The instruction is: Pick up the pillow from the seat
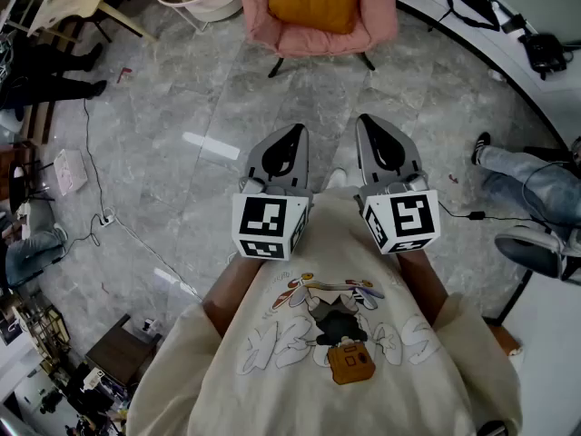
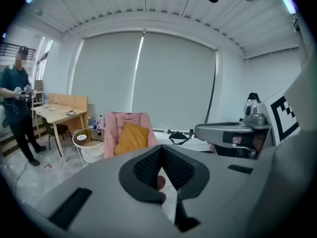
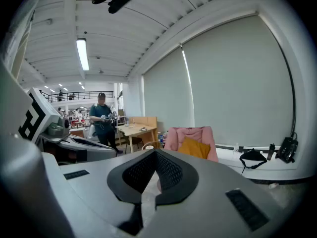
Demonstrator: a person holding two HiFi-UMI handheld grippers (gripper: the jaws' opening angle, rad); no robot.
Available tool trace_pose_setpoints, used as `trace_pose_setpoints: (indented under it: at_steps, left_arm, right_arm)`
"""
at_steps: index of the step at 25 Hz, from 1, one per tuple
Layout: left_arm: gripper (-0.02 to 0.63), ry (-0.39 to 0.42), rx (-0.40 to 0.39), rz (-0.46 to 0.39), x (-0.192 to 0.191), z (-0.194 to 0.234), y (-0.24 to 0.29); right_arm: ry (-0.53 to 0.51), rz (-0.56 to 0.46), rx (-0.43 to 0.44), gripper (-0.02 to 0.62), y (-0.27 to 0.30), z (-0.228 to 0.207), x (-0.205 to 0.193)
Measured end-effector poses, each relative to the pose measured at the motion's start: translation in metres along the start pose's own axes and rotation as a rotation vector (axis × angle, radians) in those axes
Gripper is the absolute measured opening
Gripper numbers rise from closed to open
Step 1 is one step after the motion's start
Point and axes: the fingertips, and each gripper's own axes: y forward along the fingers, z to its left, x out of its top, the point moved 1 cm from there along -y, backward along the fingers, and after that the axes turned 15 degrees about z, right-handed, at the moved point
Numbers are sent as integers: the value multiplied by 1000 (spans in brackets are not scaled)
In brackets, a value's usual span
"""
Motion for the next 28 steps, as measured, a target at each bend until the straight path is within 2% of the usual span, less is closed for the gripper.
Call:
trace_pose_setpoints:
  at_steps: [6,14,24,28]
  left_arm:
    - [4,-4,12,1,1,-18,12]
    - [4,-8,25,47,-3,-37,25]
    - [4,37,-11,81,1,-78,50]
    - [4,42,-19,88,-1,-84,56]
  right_arm:
    - [-15,14,18,20,-5,-17,-9]
    - [48,16,45,21,-6,-45,-19]
    - [121,25,-27,21,-36,-96,-51]
    - [145,31,-33,21,-34,-103,-59]
